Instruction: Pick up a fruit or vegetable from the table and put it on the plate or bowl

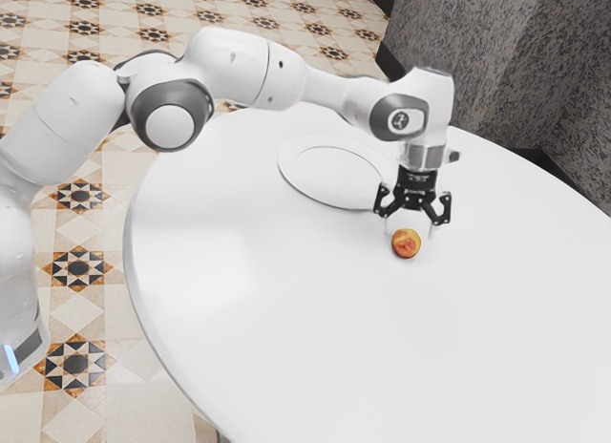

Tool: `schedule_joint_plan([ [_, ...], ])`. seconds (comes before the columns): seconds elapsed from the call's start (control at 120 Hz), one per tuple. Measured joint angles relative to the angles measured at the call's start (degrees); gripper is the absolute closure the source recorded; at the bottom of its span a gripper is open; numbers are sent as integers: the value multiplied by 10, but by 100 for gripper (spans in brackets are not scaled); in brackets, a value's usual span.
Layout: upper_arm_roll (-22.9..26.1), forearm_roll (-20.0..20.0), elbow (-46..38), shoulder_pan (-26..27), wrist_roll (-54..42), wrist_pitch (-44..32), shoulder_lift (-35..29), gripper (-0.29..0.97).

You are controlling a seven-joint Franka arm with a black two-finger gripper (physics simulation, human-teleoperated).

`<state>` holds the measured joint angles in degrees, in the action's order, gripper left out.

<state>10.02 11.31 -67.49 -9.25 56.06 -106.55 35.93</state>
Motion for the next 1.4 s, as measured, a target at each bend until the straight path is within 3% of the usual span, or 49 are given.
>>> schedule_joint_plan([
  [0.783,1,17,-7,-5,-83,-20,16,3],
  [1.1,1,17,-7,-3,-94,-33,25,10],
  [1.142,1,19,-7,-4,-95,-35,28,5],
  [1.208,1,23,-7,-4,-96,-37,30,-14],
  [1.258,0,24,-7,-4,-95,-39,30,-18],
  [1.4,0,21,-7,-2,-92,-43,27,3],
])
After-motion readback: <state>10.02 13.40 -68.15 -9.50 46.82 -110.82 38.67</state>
